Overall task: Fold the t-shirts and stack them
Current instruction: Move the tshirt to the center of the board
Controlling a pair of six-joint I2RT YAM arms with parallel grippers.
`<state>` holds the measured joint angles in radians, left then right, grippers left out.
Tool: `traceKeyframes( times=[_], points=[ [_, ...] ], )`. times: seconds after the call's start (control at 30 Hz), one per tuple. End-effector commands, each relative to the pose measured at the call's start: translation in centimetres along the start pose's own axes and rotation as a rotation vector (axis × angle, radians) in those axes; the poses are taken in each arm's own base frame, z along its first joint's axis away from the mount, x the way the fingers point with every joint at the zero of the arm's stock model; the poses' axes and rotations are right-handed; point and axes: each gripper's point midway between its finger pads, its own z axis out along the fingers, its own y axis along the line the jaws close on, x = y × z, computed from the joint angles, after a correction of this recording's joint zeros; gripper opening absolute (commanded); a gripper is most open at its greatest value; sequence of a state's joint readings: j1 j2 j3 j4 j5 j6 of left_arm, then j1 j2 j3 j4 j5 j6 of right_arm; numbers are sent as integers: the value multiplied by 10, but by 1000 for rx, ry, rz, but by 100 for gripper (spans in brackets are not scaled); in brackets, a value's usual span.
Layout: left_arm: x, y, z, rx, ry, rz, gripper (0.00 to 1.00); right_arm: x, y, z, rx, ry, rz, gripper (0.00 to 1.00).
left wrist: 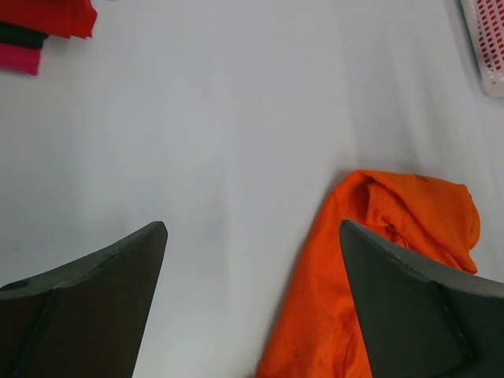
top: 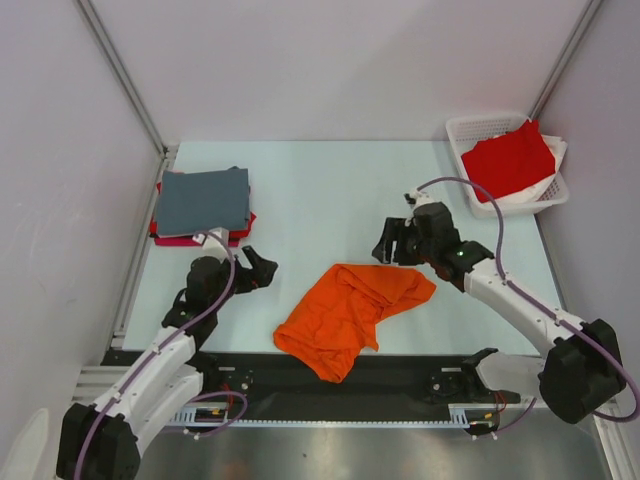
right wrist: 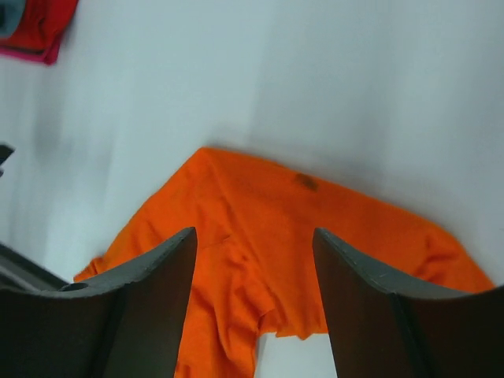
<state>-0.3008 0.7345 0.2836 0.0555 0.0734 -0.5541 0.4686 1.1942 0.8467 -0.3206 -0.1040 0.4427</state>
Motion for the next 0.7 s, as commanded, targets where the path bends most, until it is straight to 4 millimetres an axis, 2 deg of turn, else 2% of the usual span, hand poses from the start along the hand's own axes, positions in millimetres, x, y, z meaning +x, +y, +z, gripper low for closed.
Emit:
traceKeyframes(
  times=[0.0,0.03,0.1,0.13,0.23,0.43,0.53,0.6,0.67],
  points=[
    [7,-17,-10,33,67,-37,96,17,33,4,-58,35,-158,67],
    [18,-16,-15,28,110,-42,96,19,38,5,-50,41,-175,68],
    [29,-18,-22,32,142,-71,96,39,44,13,-31,106,-221,68],
    [41,-18,-27,31,183,-76,96,43,48,14,-34,120,-233,68],
    [63,-21,-37,45,252,-117,96,59,61,19,-64,160,-255,61],
    [100,-24,-48,48,371,-148,89,85,83,17,-134,219,-264,61],
    [116,-20,-51,26,417,-144,87,93,71,23,-72,235,-254,61],
    [123,-19,-51,12,438,-139,86,91,58,30,1,218,-266,62],
    [132,-17,-52,-7,469,-127,85,94,44,41,78,225,-285,66]
  ],
)
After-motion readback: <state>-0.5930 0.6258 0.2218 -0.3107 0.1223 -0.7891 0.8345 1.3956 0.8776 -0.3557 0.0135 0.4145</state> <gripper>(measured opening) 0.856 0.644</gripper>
